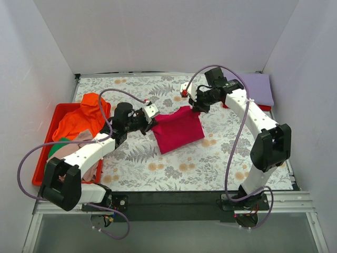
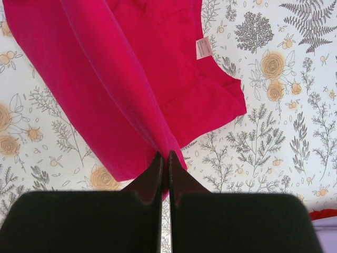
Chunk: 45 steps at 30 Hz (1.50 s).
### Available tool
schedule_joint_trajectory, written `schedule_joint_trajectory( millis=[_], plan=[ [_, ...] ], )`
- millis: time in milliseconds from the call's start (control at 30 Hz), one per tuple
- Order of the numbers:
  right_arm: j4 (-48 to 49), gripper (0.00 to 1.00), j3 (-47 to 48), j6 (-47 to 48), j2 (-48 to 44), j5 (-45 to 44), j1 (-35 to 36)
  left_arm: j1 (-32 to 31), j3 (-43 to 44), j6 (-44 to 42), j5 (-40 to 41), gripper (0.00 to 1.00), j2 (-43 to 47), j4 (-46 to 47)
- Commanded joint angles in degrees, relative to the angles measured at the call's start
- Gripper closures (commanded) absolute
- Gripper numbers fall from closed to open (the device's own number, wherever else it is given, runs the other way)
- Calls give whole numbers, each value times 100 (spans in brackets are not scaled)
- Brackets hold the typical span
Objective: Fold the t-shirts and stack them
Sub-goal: Fold the tshirt, then neatly place the folded tshirt to the corner
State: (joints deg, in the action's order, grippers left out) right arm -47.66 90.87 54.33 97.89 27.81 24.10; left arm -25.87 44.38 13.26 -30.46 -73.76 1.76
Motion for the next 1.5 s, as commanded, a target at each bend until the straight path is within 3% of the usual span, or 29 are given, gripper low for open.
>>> schedule_joint_trajectory(
  millis=[0, 667, 700, 733, 767, 867, 900, 1033, 1133, 1300, 1367, 1467],
  plan=[
    [213, 99, 492, -185, 221, -13, -133, 266, 229, 177, -22, 100, -129, 237],
    [1267, 99, 1723, -1380, 2260, -390, -169, 1075, 1116, 1459, 469, 100, -2274, 756],
    [1320, 99, 1767, -1555, 2331, -443, -169, 1092, 1273, 1669, 549, 96, -2440, 669],
    [1390, 97, 1854, -1644, 2462, -470, -169, 1119, 1579, 1854, 698, 76, -2746, 459],
    [1443, 93, 1899, -1766, 2516, -626, -169, 1128, 1809, 2030, 917, 62, -2932, 326],
    [1854, 68, 1769, -2390, 2560, -1240, -169, 1163, 2784, 2506, 1208, 45, -3504, -410],
    [1987, 58, 1680, -2522, 2525, -1426, -169, 1163, 3013, 2620, 1705, 44, -3592, -587],
    [2445, 28, 1118, -2927, 2025, -2244, -203, 1172, 3911, 2744, 2456, 42, -3585, -1475],
    [2551, 27, 775, -3094, 1638, -1948, -422, 1172, 3684, 2866, 2109, 43, -2962, -1512],
    [2385, 22, 292, -3762, 1435, 335, -889, 1172, 2921, 3981, 490, 45, -2162, -1556],
    [2104, 21, 168, -3850, 1549, 985, -951, 1163, 2708, 4429, -73, 45, -2134, -1494],
    [2024, 18, 1, -4000, 1760, 1208, -960, 1146, 2383, 5212, -704, 50, -2327, -1284]
  ],
)
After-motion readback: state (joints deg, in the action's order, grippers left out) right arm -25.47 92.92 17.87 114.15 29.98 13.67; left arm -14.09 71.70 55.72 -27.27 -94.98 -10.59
